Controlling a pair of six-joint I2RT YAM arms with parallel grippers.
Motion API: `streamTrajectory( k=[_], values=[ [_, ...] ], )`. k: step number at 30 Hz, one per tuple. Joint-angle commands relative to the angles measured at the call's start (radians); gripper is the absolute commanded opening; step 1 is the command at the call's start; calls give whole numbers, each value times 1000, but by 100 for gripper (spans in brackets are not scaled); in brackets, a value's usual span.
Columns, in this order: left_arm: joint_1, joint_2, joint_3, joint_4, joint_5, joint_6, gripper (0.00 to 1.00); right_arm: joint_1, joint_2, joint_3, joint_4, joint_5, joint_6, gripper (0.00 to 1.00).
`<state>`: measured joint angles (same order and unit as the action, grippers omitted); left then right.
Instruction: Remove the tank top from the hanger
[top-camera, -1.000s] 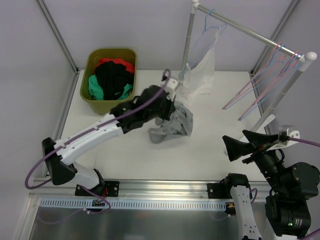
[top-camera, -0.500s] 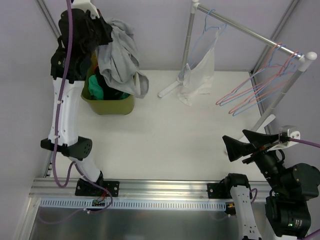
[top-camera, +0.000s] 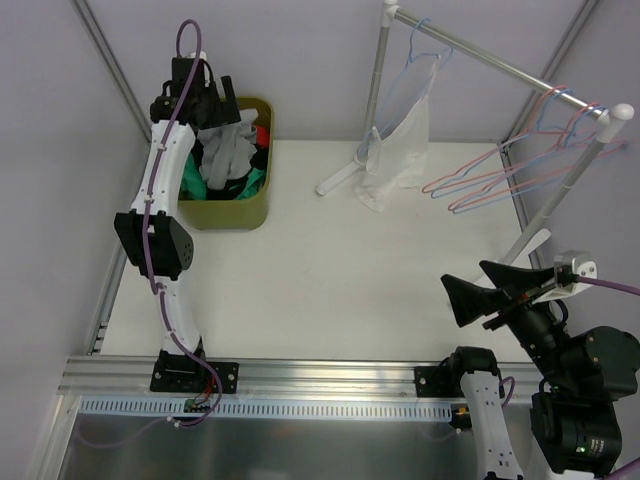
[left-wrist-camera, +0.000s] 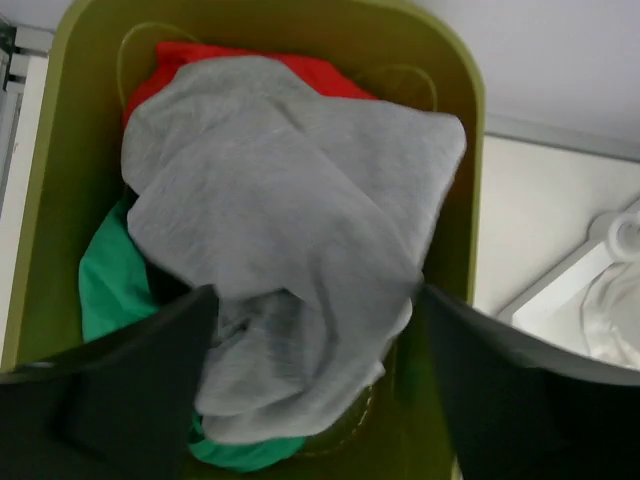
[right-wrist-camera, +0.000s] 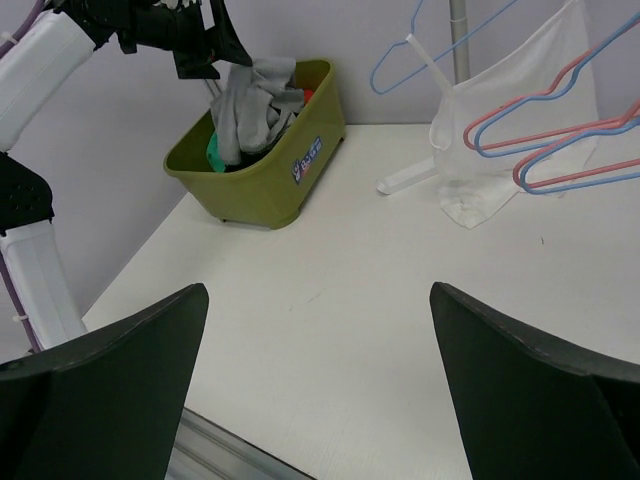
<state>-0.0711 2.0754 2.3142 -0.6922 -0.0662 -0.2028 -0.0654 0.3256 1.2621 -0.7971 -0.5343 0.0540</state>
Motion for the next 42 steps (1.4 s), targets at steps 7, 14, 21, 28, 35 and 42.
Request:
streamTrajectory(
  k=[7, 14, 21, 28, 35, 42],
  values=[
    [13, -567, -286, 53, 167, -127, 99, 7, -3, -45, 462, -133, 301, 100],
    [-212, -1013, -847, 65, 158, -150, 99, 7, 264, -27, 723, -225, 553, 100],
    [-249, -1340, -1208, 74, 221, -124, 99, 206, 686, 350, 426, 51, 310, 99],
    [-249, -1583, -1415, 80, 129, -109, 99, 372, 1080, 617, 288, 498, 227, 86],
    [-249, -1666, -1529, 117, 140, -86, 99, 521, 1321, 821, 283, 884, 110, 79],
    [-249, -1597, -1527, 115, 157, -70, 99, 529, 1500, 931, 306, 965, 112, 72]
  ],
)
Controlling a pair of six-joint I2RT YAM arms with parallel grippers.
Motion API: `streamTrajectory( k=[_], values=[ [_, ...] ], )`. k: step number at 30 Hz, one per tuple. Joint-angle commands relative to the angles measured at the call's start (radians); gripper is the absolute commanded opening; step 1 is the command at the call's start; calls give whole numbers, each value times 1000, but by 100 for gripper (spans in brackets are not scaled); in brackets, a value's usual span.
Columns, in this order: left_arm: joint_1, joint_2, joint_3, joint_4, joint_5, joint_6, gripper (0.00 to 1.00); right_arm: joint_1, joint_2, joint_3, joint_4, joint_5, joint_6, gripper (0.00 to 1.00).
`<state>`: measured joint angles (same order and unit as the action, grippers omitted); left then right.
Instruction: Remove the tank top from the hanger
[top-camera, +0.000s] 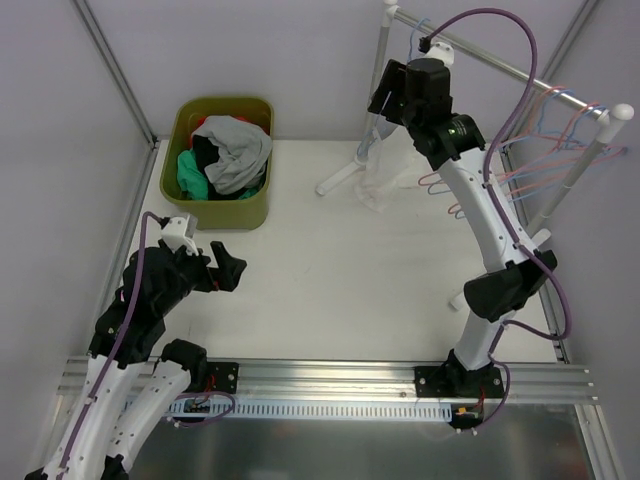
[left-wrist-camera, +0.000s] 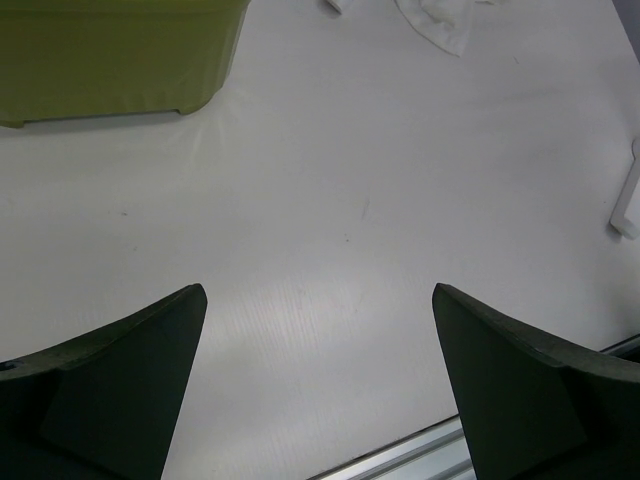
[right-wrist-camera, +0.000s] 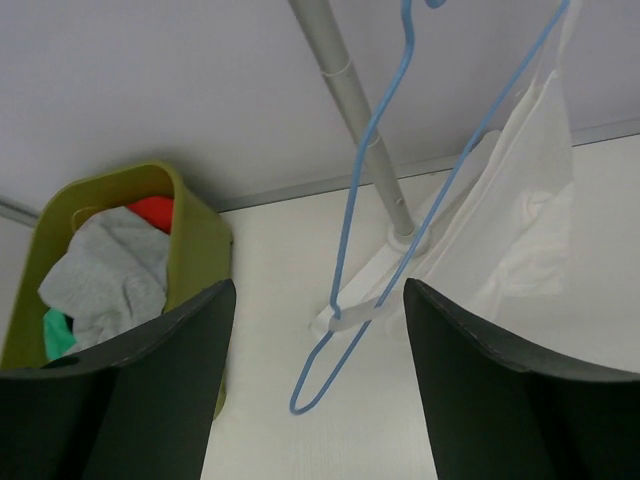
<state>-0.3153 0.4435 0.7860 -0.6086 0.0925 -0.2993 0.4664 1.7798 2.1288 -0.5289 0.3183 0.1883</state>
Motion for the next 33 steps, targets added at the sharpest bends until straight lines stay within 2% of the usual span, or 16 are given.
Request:
streamTrajectory(
  k=[1, 2, 5, 7, 10, 11, 12, 14, 16, 17, 18, 23, 33],
  values=[
    [-4, 43, 2, 33, 0, 29, 99, -3, 62, 81, 44, 120, -24, 68],
    [-5, 46, 4, 33, 0, 32, 99, -2, 81, 94, 49, 131, -27, 60],
    [-5, 58, 2, 33, 26, 37, 99, -5, 133, 126, 55, 174, -38, 50],
    [-5, 55, -1, 33, 35, 37, 99, -3, 153, 134, 59, 191, -33, 38],
    [-4, 58, -1, 32, 29, 37, 99, -5, 159, 129, 76, 188, -21, 37],
    [-5, 60, -1, 32, 30, 38, 99, -5, 159, 129, 79, 191, -9, 27],
    [-5, 64, -1, 32, 33, 38, 99, -5, 158, 123, 81, 197, -6, 22],
    [-5, 67, 1, 32, 39, 40, 99, -6, 145, 114, 92, 212, 2, 14],
    [-5, 70, 1, 32, 46, 42, 99, -5, 138, 97, 96, 225, 14, 11],
    [-5, 72, 1, 32, 46, 42, 99, -6, 132, 89, 96, 228, 22, 4],
    [-5, 73, 1, 32, 46, 43, 99, -6, 113, 62, 98, 229, 51, 1],
    [-5, 72, -1, 32, 50, 45, 99, -12, 37, -16, 116, 211, 126, 0],
    [-5, 69, -2, 32, 65, 45, 99, -11, -88, -35, 125, 87, 108, 0]
  ],
)
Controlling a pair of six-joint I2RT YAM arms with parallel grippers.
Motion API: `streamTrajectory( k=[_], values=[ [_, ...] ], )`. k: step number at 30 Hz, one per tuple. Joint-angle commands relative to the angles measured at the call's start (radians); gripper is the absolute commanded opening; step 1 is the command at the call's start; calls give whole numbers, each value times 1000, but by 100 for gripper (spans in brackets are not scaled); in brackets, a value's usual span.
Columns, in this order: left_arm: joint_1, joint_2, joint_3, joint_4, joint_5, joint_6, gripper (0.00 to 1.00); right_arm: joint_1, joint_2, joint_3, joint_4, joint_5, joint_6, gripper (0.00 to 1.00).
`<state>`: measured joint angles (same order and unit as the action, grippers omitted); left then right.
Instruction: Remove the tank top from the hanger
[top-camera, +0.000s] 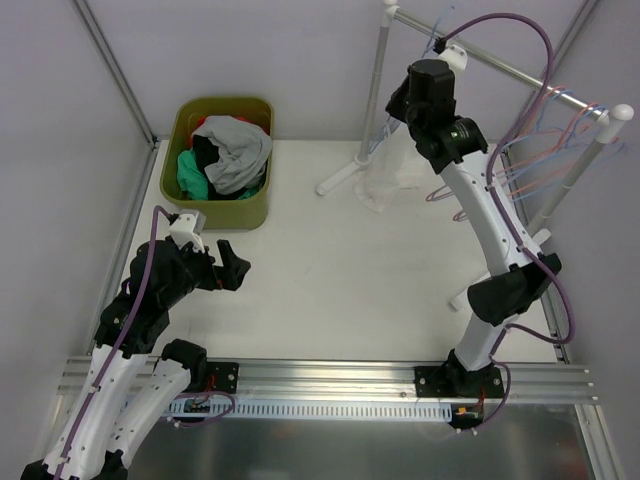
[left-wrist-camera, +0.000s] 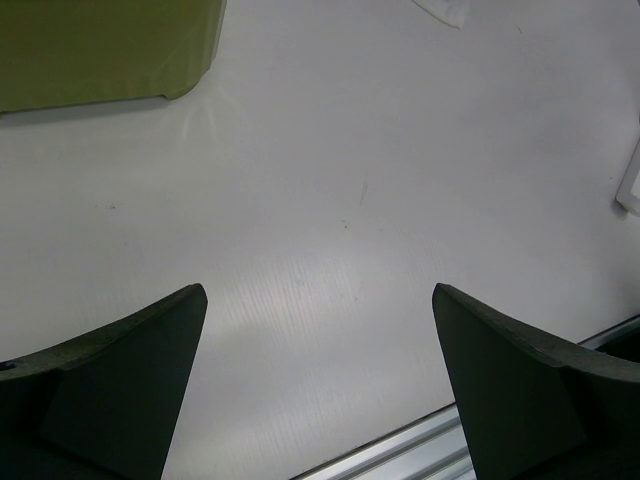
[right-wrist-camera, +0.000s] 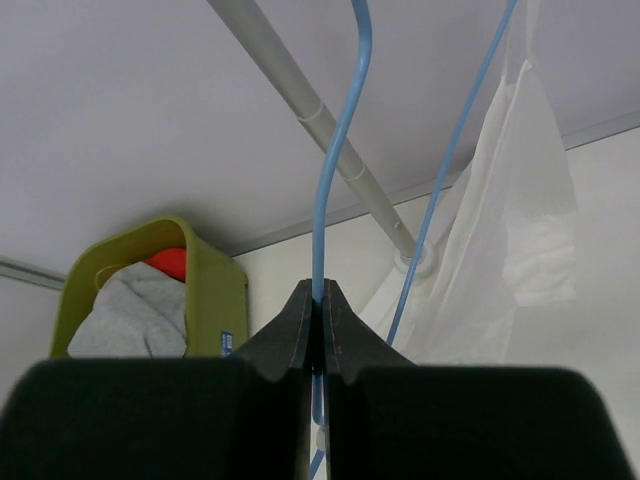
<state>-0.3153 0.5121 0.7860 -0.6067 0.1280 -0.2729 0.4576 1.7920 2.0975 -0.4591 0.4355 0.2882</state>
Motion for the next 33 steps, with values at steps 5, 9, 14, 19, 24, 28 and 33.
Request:
streamTrajectory(
  k=[5, 9, 14, 19, 24, 28, 33],
  values=[
    [-5, 5, -1, 31, 35, 17, 99, -2, -209, -79, 56, -106, 0, 0],
    [-5, 6, -1, 31, 24, 5, 99, 1, -339, -227, 74, -187, -1, 0],
    [-5, 12, 7, 38, 81, -20, 99, 0, -514, -483, 86, -303, -18, 0],
    [-5, 45, 73, 71, 108, -61, 99, 1, -724, -637, 44, -511, -70, 0],
    [-10, 143, 196, 159, 199, -121, 99, 1, -907, -763, -90, -785, -147, 0],
    [-100, 244, 330, 206, 150, -158, 99, 1, -1049, -823, -208, -950, -139, 0],
    [-359, 380, 452, 251, -118, -76, 99, 1, -1204, -812, -346, -1084, -153, 0]
  ],
)
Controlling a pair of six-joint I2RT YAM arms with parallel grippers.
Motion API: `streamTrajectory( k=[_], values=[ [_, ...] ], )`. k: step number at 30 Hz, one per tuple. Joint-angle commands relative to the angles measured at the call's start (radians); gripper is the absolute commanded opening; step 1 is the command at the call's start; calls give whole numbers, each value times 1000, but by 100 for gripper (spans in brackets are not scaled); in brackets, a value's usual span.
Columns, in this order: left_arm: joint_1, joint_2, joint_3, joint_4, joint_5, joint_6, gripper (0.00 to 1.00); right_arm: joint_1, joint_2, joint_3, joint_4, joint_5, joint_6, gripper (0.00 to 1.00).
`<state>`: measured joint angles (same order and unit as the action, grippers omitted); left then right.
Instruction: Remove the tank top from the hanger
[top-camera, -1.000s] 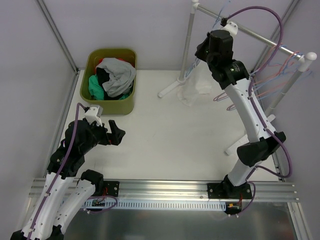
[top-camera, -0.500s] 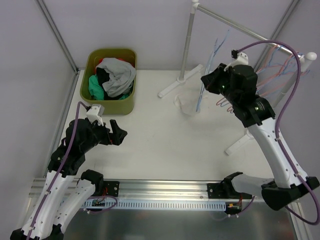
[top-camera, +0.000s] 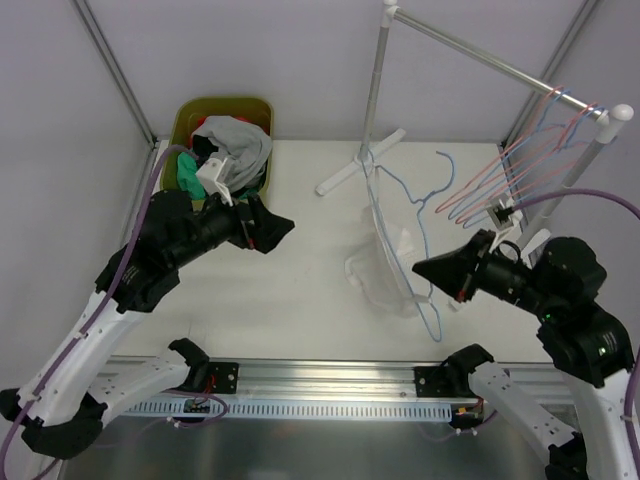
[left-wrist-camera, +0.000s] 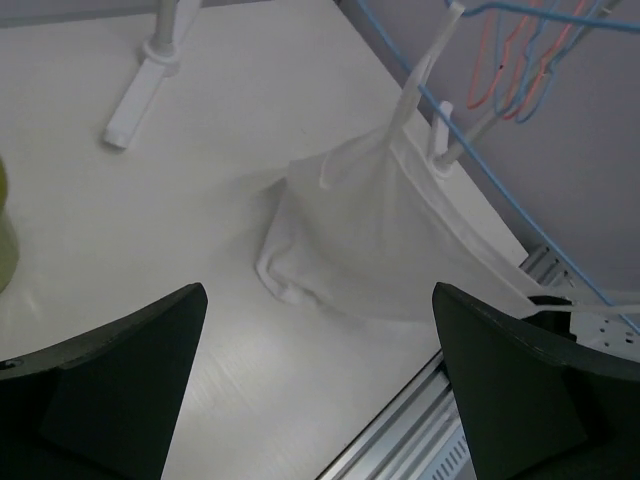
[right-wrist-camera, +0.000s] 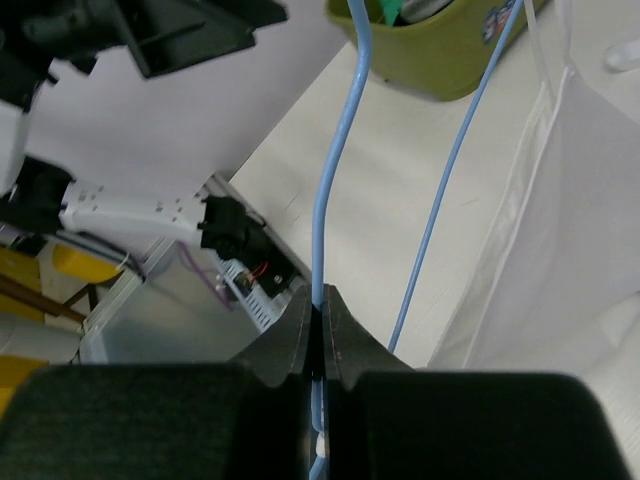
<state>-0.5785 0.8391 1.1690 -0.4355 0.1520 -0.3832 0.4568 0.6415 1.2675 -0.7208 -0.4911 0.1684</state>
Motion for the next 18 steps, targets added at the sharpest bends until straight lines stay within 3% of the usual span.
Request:
streamTrajectory(
  k=[1, 3, 6, 7, 9, 13, 18],
  values=[
    [-124, 76, 102, 95, -173, 49, 99, 2, -68, 41, -135, -171, -50, 0],
    [-187, 139, 132, 127, -169, 88, 99, 2, -94, 69, -193, -175, -75, 0],
    [-296, 201, 152, 236, -157, 202, 87, 2, -106, 113, -310, -179, -125, 0],
    [-317, 215, 152, 283, -125, 233, 77, 2, -105, 127, -325, -178, -144, 0],
    [-360, 238, 141, 317, -102, 286, 73, 2, -98, 138, -354, -159, -150, 0],
    [-385, 261, 89, 403, -31, 337, 55, 2, -79, 158, -358, -176, -153, 0],
    [-386, 278, 23, 514, -3, 336, 49, 2, -49, 187, -356, -210, -161, 0]
  ],
)
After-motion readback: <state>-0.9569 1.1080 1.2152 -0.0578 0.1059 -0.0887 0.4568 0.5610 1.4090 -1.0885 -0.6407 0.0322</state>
